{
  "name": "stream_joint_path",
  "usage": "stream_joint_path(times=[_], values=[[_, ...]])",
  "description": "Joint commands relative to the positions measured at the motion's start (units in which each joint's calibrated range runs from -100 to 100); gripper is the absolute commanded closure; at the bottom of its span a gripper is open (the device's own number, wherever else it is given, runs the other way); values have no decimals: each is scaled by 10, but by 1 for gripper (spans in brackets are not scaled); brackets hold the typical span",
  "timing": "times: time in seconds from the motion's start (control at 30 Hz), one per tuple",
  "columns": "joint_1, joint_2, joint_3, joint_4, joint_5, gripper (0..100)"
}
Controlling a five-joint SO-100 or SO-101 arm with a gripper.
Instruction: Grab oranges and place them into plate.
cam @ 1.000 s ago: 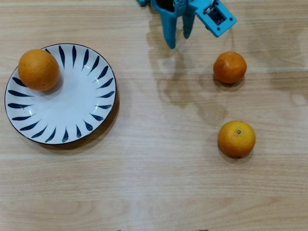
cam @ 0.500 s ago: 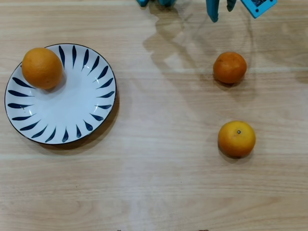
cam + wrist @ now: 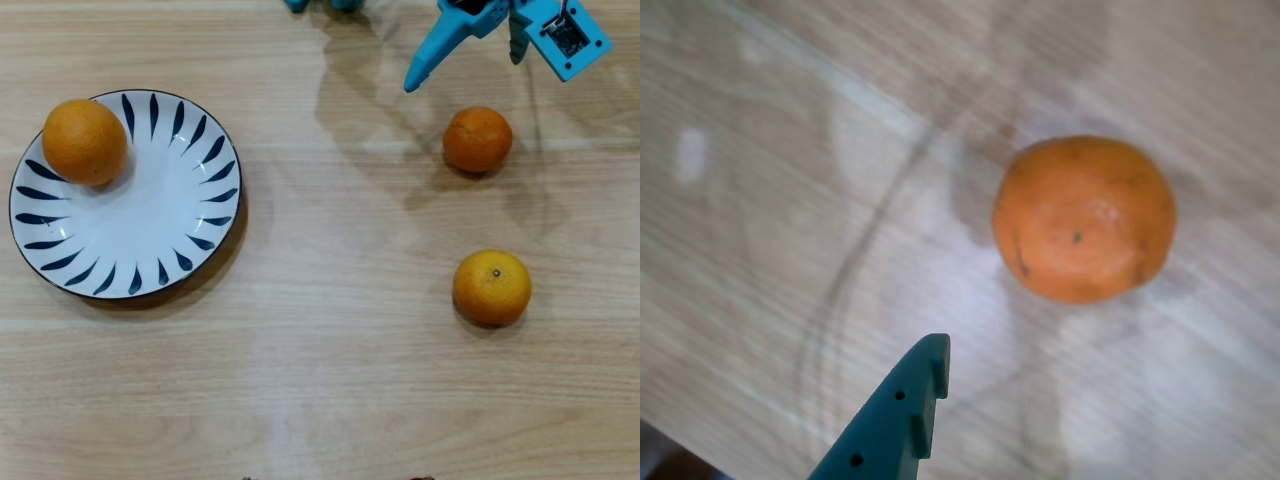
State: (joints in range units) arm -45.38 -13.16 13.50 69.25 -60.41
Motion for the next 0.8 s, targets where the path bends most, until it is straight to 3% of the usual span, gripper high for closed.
stream_joint_path(times=[0.0,0.33,0.77], values=[[-14,43,-49,-15,-35,31],[-23,213,-185,-14,-65,31],[-16,312,-183,-66,-68,31]])
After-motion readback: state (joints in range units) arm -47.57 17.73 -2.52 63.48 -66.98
